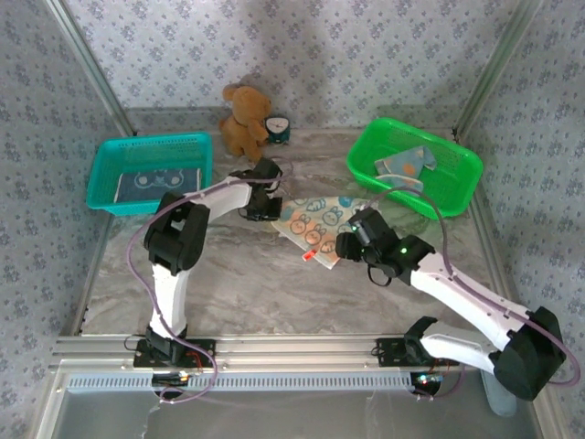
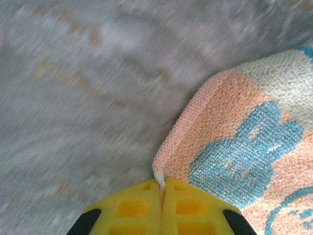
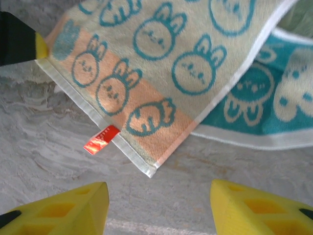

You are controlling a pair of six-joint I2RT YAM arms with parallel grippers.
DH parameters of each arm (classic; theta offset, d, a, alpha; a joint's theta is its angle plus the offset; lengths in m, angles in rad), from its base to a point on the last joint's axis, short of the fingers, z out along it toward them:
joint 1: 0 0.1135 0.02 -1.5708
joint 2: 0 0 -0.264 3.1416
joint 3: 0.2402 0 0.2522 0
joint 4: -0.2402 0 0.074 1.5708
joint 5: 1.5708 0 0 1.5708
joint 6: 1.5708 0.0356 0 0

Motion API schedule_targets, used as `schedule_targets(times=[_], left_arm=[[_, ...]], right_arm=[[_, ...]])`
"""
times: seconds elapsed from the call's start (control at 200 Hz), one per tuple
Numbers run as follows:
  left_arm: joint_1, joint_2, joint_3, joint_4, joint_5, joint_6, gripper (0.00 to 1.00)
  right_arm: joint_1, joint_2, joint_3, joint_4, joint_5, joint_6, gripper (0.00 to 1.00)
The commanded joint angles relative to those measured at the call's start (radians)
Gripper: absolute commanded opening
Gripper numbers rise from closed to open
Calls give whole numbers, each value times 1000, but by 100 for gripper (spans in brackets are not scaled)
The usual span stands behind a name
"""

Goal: Fold and stack the towels

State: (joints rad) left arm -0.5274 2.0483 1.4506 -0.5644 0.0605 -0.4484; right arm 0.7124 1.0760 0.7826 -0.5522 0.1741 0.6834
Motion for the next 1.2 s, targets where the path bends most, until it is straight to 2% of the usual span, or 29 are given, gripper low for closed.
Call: schedule_targets(times=[0.0, 0.28, 0.525, 0.889, 1.194], left_arm=[[40, -131, -106, -52, -85, -69, 0], [73, -421, -433, -56, -59, -182, 0], [33, -606, -643, -20, -25, -295, 0], [3, -667, -699, -21, -7, -305, 0], [-3, -667, -694, -26, -4, -300, 0]], right_arm=[[50, 37, -26, 27, 36, 80, 58], [170, 151, -41, 116, 59, 165, 56], [275, 288, -34, 210, 101, 262, 52], [298, 490, 4, 278, 176, 305, 39], [314, 572, 37, 307, 157, 287, 40]])
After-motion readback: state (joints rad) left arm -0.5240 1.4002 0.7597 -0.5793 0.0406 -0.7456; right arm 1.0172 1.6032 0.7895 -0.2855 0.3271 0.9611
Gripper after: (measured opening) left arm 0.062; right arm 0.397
